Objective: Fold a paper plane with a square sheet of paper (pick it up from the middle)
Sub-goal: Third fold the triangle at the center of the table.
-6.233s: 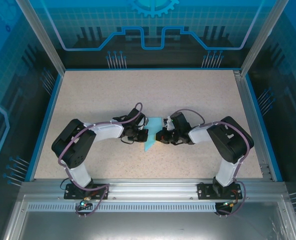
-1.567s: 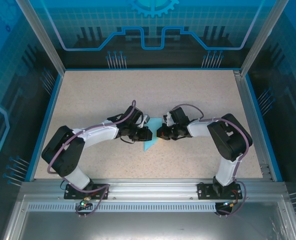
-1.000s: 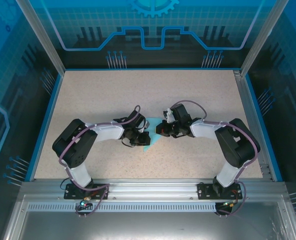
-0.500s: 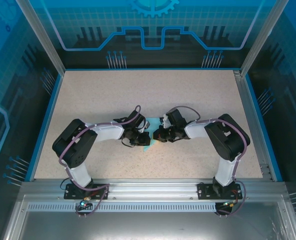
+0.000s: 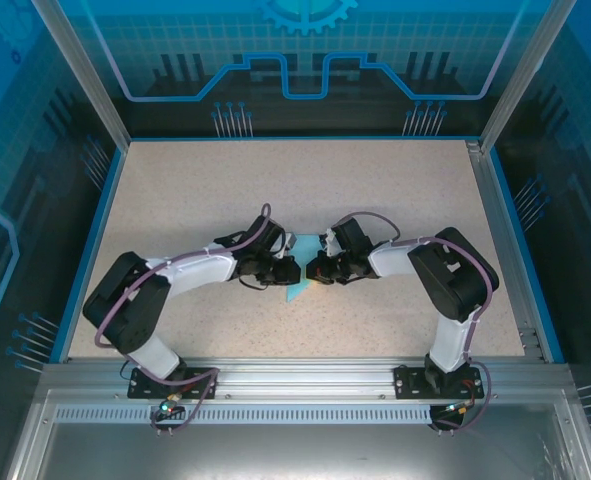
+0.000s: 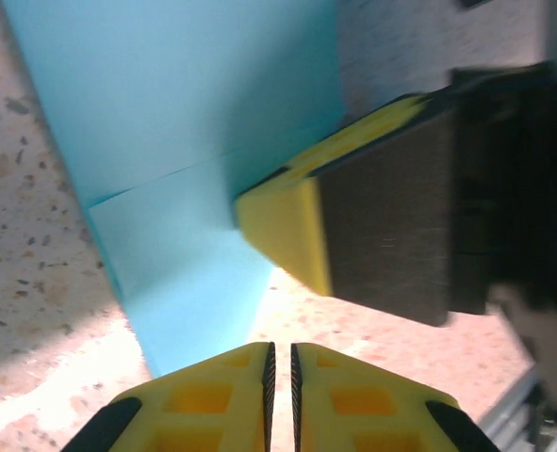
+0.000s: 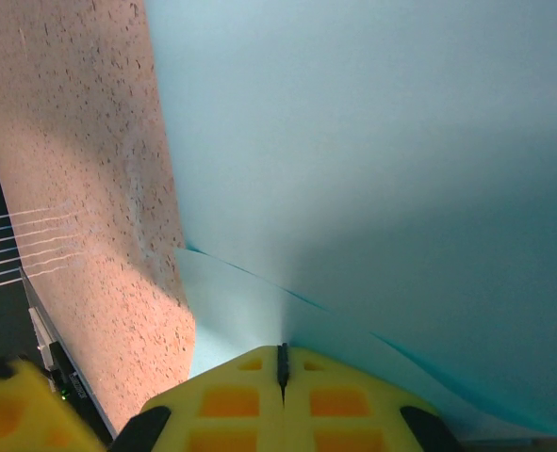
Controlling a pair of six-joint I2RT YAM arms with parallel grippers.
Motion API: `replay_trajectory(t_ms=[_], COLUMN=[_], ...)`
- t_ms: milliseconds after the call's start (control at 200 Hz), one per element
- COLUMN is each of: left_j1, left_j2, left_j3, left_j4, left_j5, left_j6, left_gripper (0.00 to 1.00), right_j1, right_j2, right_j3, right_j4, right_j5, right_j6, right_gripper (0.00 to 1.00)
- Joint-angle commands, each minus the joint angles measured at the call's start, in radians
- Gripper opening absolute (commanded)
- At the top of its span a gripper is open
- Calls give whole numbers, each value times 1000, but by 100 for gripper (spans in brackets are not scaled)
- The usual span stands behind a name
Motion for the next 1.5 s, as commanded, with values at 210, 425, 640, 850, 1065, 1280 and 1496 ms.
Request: replay_trajectory(t_ms=[210,425,640,850,1065,1280,1496], left_j1=[-6,-7,-6,-6,-7,-6,-6], left_j2=[29,71,120,143,154,134,75], left_j3=[-49,-74,-63,-58,-67,-123,-196], left_j4=[146,156,150,164,128,110,108], left_j5=[157,138,121,120,66,47,45], left_j6=[-211,-239,-249,-259,-246,-253,-271], left_gripper=[14,12,4,4,4,3,3], right_j1=[-11,-12,-13,-12,-12,-11,-12], right_j2=[43,49,47,47,47,53,57], right_j3=[-17,-17,-16,-15,-16,-18,-20], right_j4=[-43,-47,-53,-59,-64,-76,-82], right_j5=[54,56,60,59,63,68,73], right_j6=[-14,-11,-11,-17,-21,-29,-34], right_gripper=[0,0,0,0,0,0,0])
